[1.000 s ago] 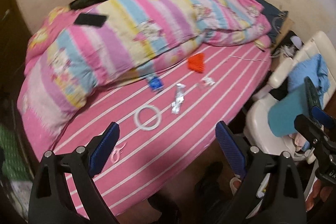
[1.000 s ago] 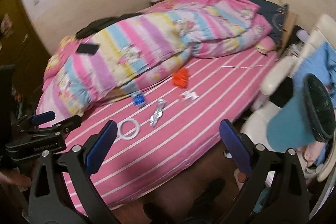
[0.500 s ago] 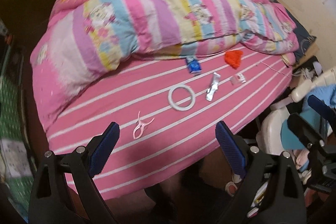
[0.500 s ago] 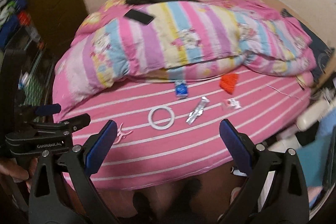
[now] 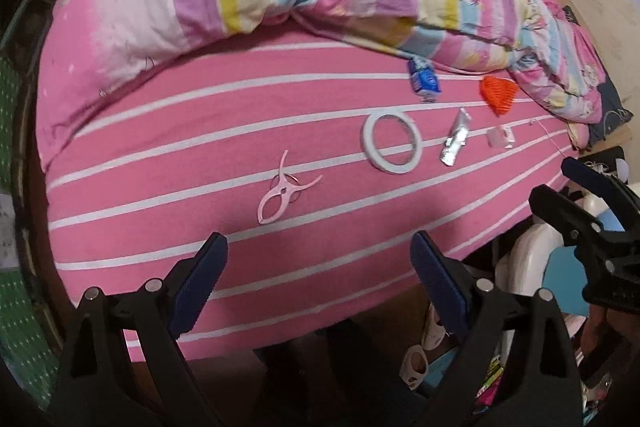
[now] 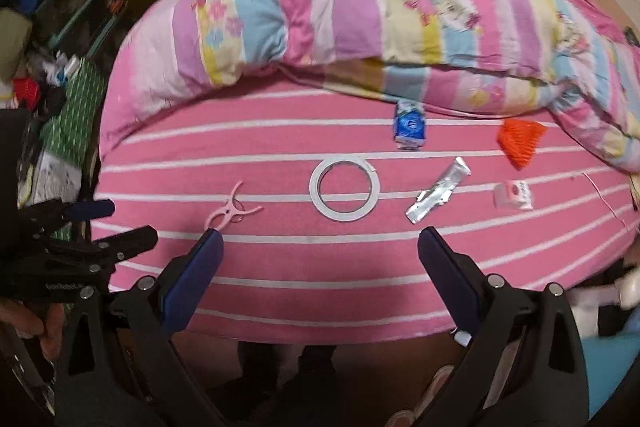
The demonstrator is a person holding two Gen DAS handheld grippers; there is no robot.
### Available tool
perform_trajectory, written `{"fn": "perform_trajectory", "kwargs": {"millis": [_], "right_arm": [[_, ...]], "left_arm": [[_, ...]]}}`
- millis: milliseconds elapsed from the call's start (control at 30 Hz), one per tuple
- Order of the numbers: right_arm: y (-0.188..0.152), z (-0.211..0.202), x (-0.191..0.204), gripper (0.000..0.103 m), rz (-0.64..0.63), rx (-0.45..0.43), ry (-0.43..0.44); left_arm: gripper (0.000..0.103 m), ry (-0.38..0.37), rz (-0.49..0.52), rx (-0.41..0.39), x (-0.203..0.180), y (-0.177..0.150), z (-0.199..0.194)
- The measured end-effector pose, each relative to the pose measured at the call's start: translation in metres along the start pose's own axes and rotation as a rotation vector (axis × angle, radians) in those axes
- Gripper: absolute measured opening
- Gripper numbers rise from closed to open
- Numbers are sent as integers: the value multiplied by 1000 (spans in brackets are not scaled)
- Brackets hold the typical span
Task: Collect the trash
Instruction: 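Grasp the pink clothespin with the left tool while the right tool grasps the white tape roll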
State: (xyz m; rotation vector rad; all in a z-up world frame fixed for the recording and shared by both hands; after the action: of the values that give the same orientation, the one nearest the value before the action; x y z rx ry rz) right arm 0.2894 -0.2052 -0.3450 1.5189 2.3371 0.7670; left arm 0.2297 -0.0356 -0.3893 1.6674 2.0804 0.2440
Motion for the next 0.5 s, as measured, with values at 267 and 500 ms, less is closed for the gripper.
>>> {"fn": "perform_trajectory", "kwargs": {"millis": [267,500], "right_arm": [[-17,97,-8,93,-82,56,49],[-44,180,-13,87,-128,115,81]], "left_arm": [[90,23,-14,31,25,-5,80],[76,17,25,70,37,-25,155]]}}
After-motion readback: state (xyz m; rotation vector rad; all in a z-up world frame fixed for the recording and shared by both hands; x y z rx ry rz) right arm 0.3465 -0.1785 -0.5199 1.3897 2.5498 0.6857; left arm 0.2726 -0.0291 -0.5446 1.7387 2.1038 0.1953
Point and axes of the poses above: each gripper's, at about its wrist camera, not at the fingertips, and z roughly the way its jaws point, x to its left, y to its top, the point moved 7 cm from there along z, roughly the way its jaws point, and after that the axes turned 13 degrees about -x, right-handed, at the moved point
